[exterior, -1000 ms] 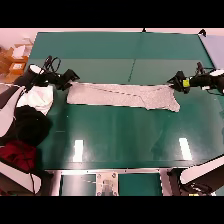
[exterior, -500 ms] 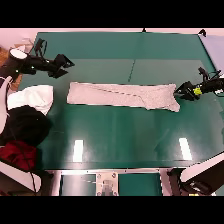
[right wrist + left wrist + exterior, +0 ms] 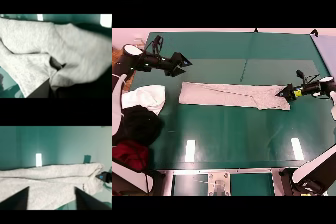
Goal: Fold the shirts.
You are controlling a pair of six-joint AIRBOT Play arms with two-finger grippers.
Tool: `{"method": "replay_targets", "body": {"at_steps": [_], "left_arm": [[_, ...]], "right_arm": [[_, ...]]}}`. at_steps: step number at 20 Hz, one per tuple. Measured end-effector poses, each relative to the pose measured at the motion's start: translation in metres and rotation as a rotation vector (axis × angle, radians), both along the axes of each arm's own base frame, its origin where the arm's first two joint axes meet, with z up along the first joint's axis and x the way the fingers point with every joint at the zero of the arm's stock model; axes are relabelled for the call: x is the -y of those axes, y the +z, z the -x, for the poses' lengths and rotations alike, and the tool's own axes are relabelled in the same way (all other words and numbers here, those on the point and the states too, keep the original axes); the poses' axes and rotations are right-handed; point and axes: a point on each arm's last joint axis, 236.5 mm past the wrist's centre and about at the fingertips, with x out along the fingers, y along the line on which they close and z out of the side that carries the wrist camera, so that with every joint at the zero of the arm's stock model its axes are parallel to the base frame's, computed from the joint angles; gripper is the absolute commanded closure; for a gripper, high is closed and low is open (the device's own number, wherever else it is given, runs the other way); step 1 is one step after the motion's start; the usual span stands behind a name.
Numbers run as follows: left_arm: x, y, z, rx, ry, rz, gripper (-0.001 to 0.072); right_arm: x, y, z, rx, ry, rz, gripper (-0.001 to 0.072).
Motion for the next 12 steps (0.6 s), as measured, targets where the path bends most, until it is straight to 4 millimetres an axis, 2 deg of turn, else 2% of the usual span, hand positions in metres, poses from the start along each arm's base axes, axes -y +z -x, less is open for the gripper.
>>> {"method": "replay_targets", "body": {"at_steps": [1, 4, 7, 12], "left_arm": [[0.009, 0.0, 0.003, 0.0, -0.018, 0.002, 0.0688], [0.039, -0.001, 0.008, 0.025, -0.076, -0.009, 0.0686], [0.096, -0.013, 0.022, 0.035, -0.166, -0.019, 0.0687], [0.206, -0.078, 0.054, 0.037, -0.282, -0.083, 0.0687]], "right_arm": [[0.0, 0.001, -0.002, 0.009, 0.006, 0.008, 0.0699], [0.008, 0.013, -0.015, 0.041, 0.004, 0.039, 0.0699], [-0.001, 0.049, -0.022, 0.058, 0.04, 0.011, 0.0699], [-0.025, 0.127, -0.019, 0.088, 0.114, 0.018, 0.0699]]}}
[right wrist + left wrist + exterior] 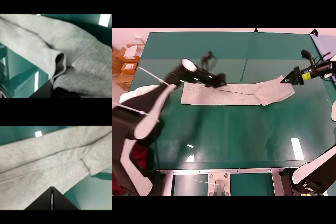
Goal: Fold the shirts.
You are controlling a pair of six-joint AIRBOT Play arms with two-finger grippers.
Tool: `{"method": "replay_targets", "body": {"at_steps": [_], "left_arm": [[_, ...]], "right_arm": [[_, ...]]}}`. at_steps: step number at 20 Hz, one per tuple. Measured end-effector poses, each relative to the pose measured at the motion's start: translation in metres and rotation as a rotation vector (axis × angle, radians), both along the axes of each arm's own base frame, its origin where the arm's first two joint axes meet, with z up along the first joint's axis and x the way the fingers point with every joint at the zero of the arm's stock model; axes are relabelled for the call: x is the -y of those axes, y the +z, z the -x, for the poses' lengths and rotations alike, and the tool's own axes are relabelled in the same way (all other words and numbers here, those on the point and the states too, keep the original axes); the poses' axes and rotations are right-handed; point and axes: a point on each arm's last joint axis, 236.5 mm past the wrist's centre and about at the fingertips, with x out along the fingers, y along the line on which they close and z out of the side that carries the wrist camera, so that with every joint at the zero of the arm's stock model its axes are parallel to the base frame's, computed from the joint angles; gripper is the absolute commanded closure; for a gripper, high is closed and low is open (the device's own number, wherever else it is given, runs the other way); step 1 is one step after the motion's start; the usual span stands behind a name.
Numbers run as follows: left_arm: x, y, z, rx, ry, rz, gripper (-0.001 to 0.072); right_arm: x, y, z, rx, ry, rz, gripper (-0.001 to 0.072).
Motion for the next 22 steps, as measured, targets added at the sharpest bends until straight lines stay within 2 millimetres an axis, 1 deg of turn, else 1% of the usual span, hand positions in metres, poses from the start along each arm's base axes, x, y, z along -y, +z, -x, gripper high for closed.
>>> {"method": "replay_targets", "body": {"at_steps": [2, 4, 5, 8, 10, 13, 15, 16, 18, 19, 20, 21, 22], "left_arm": [[0.029, -0.025, 0.002, 0.005, 0.023, -0.01, 0.0687], [0.053, -0.041, 0.005, 0.003, 0.042, 0.0, 0.0687], [0.062, -0.05, 0.008, -0.006, 0.045, 0.004, 0.0687], [0.081, -0.064, 0.006, -0.021, 0.072, 0.028, 0.0687], [0.094, -0.067, 0.007, -0.035, 0.072, 0.051, 0.0686], [0.102, -0.065, 0.008, -0.057, 0.068, 0.077, 0.0686], [0.1, -0.058, 0.01, -0.078, 0.039, 0.086, 0.0687], [0.096, -0.048, 0.009, -0.08, 0.02, 0.096, 0.0687], [0.079, -0.013, -0.001, -0.05, -0.021, 0.114, 0.0687], [0.066, 0.001, -0.003, -0.034, -0.054, 0.098, 0.0687], [0.047, 0.019, -0.006, -0.008, -0.096, 0.069, 0.0687], [0.026, 0.038, -0.012, 0.026, -0.116, 0.036, 0.0687], [-0.004, 0.05, -0.017, 0.057, -0.134, -0.031, 0.0686]], "right_arm": [[-0.013, 0.03, 0.004, 0.031, 0.021, 0.018, 0.0699], [-0.03, 0.06, 0.01, 0.073, 0.05, 0.035, 0.0699], [-0.038, 0.072, 0.013, 0.09, 0.059, 0.041, 0.0699], [-0.067, 0.105, 0.022, 0.143, 0.099, 0.036, 0.0699], [-0.083, 0.12, 0.027, 0.165, 0.124, 0.027, 0.0699], [-0.099, 0.13, 0.031, 0.185, 0.145, 0.018, 0.0699], [-0.104, 0.133, 0.03, 0.196, 0.147, 0.016, 0.0699], [-0.105, 0.134, 0.029, 0.201, 0.144, 0.015, 0.0699], [-0.111, 0.136, 0.028, 0.205, 0.14, 0.01, 0.0699], [-0.116, 0.137, 0.028, 0.207, 0.142, 0.003, 0.0698], [-0.123, 0.14, 0.026, 0.216, 0.146, -0.006, 0.0699], [-0.131, 0.141, 0.024, 0.225, 0.15, -0.011, 0.0698], [-0.145, 0.142, 0.022, 0.238, 0.159, -0.018, 0.0698]]}}
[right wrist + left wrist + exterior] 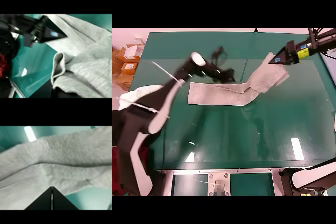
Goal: Fold the shirts.
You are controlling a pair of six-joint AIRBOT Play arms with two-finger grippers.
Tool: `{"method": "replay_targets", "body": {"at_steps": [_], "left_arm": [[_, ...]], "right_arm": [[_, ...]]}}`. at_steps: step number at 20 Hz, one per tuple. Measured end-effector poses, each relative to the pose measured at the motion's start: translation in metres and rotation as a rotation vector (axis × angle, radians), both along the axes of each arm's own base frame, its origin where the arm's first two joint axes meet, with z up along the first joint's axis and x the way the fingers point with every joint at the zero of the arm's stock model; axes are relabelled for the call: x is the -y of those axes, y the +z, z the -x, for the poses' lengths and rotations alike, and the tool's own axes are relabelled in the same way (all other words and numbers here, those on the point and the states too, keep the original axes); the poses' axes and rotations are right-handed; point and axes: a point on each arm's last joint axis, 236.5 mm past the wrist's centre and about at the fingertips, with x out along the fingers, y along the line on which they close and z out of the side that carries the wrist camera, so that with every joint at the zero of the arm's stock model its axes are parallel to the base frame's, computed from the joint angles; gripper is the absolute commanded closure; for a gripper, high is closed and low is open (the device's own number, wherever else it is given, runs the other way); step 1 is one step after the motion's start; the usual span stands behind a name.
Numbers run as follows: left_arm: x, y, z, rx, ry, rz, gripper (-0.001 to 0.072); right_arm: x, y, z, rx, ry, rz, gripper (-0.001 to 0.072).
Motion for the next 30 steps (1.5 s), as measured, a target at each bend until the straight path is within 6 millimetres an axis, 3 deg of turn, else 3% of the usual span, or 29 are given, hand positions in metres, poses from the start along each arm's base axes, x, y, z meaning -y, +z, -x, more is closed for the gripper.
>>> {"method": "replay_targets", "body": {"at_steps": [4, 7, 9, 10, 12, 14, 16, 17, 19, 22, 23, 24, 25, 28, 30], "left_arm": [[-0.132, 0.036, -0.011, 0.067, 0.039, -0.275, 0.0686], [-0.218, 0.059, -0.015, 0.079, 0.142, -0.405, 0.0686], [-0.255, 0.062, -0.013, 0.063, 0.19, -0.449, 0.0686], [-0.27, 0.064, -0.012, 0.059, 0.21, -0.463, 0.0686], [-0.291, 0.059, -0.009, 0.04, 0.225, -0.492, 0.0686], [-0.3, 0.054, -0.005, 0.029, 0.215, -0.506, 0.0686], [-0.307, 0.048, -0.002, 0.02, 0.205, -0.522, 0.0686], [-0.31, 0.047, -0.002, 0.02, 0.203, -0.527, 0.0686], [-0.311, 0.047, -0.001, 0.025, 0.192, -0.531, 0.0686], [-0.313, 0.046, 0.0, 0.024, 0.185, -0.535, 0.0686], [-0.313, 0.045, 0.0, 0.023, 0.185, -0.535, 0.0686], [-0.313, 0.045, 0.0, 0.024, 0.182, -0.535, 0.0686], [-0.312, 0.045, 0.0, 0.025, 0.18, -0.535, 0.0686], [-0.314, 0.045, 0.0, 0.024, 0.182, -0.535, 0.0686], [-0.31, 0.046, 0.0, 0.028, 0.179, -0.526, 0.0686]], "right_arm": [[-0.083, -0.006, -0.01, 0.053, 0.061, -0.041, 0.0698], [-0.178, -0.031, -0.016, 0.092, 0.106, -0.086, 0.0669], [-0.25, -0.062, -0.017, 0.116, 0.11, -0.112, 0.0341], [-0.284, -0.08, -0.014, 0.126, 0.107, -0.124, 0.0265], [-0.343, -0.113, -0.005, 0.15, 0.088, -0.144, 0.0265], [-0.362, -0.127, -0.009, 0.187, 0.053, -0.144, 0.0298], [-0.347, -0.13, -0.023, 0.196, 0.024, -0.117, 0.0343], [-0.326, -0.128, -0.033, 0.183, 0.007, -0.093, 0.0343], [-0.269, -0.124, -0.057, 0.137, -0.044, -0.044, 0.0343], [-0.177, -0.127, -0.071, 0.013, -0.097, 0.031, 0.0342], [-0.146, -0.132, -0.071, -0.037, -0.118, 0.056, 0.0323], [-0.12, -0.139, -0.069, -0.089, -0.138, 0.081, 0.0225], [-0.098, -0.149, -0.063, -0.144, -0.151, 0.105, 0.0173], [-0.065, -0.185, -0.042, -0.293, -0.187, 0.135, 0.0173], [-0.067, -0.21, -0.026, -0.365, -0.193, 0.124, 0.0173]]}}
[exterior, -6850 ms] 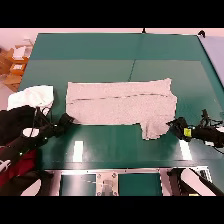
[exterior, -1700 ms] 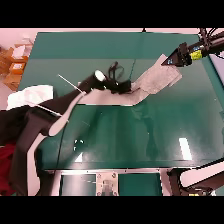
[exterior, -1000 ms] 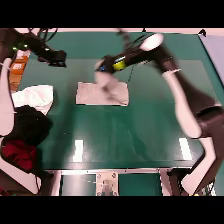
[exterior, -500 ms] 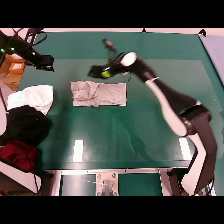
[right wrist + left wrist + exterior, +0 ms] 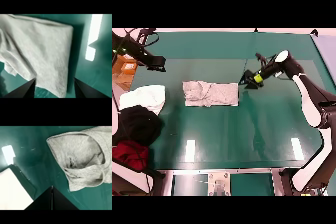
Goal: Fold the shirts.
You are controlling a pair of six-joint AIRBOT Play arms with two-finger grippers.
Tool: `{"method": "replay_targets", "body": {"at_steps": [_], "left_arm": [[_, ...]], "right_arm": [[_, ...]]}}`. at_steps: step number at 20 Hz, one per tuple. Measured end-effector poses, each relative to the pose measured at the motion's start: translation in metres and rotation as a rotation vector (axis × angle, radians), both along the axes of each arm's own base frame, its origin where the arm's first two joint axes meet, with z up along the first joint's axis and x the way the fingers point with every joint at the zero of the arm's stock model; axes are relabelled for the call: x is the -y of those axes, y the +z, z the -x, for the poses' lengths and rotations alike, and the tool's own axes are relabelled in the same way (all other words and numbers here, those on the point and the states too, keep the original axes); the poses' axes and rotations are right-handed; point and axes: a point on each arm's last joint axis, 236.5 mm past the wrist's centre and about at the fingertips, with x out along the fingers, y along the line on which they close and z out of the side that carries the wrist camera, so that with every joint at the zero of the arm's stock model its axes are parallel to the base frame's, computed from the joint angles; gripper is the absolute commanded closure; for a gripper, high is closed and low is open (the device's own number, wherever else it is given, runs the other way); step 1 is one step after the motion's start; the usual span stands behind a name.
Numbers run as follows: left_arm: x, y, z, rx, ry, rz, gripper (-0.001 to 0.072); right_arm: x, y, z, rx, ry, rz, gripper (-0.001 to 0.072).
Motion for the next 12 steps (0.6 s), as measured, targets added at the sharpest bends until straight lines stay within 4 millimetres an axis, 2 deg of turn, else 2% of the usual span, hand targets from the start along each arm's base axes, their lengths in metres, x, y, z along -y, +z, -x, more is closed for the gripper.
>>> {"method": "replay_targets", "body": {"at_steps": [3, 6, 7, 9, 10, 12], "left_arm": [[0.003, 0.002, -0.003, 0.012, 0.001, 0.019, 0.0686], [0.012, 0.005, -0.004, 0.021, -0.008, 0.05, 0.0686], [0.013, 0.006, -0.004, 0.023, -0.007, 0.057, 0.0686], [0.014, 0.007, -0.005, 0.025, -0.008, 0.069, 0.0686], [0.016, 0.007, -0.004, 0.025, -0.01, 0.076, 0.0686], [0.018, 0.008, -0.004, 0.025, -0.013, 0.082, 0.0686]], "right_arm": [[-0.022, -0.03, 0.015, -0.045, -0.017, -0.047, 0.0191], [-0.053, -0.042, 0.023, -0.053, -0.016, -0.111, 0.0674], [-0.061, -0.041, 0.022, -0.042, -0.018, -0.13, 0.0699], [-0.076, -0.03, 0.017, -0.011, -0.016, -0.183, 0.07], [-0.078, -0.02, 0.012, 0.013, -0.016, -0.199, 0.07], [-0.068, 0.017, -0.009, 0.103, -0.05, -0.236, 0.07]]}}
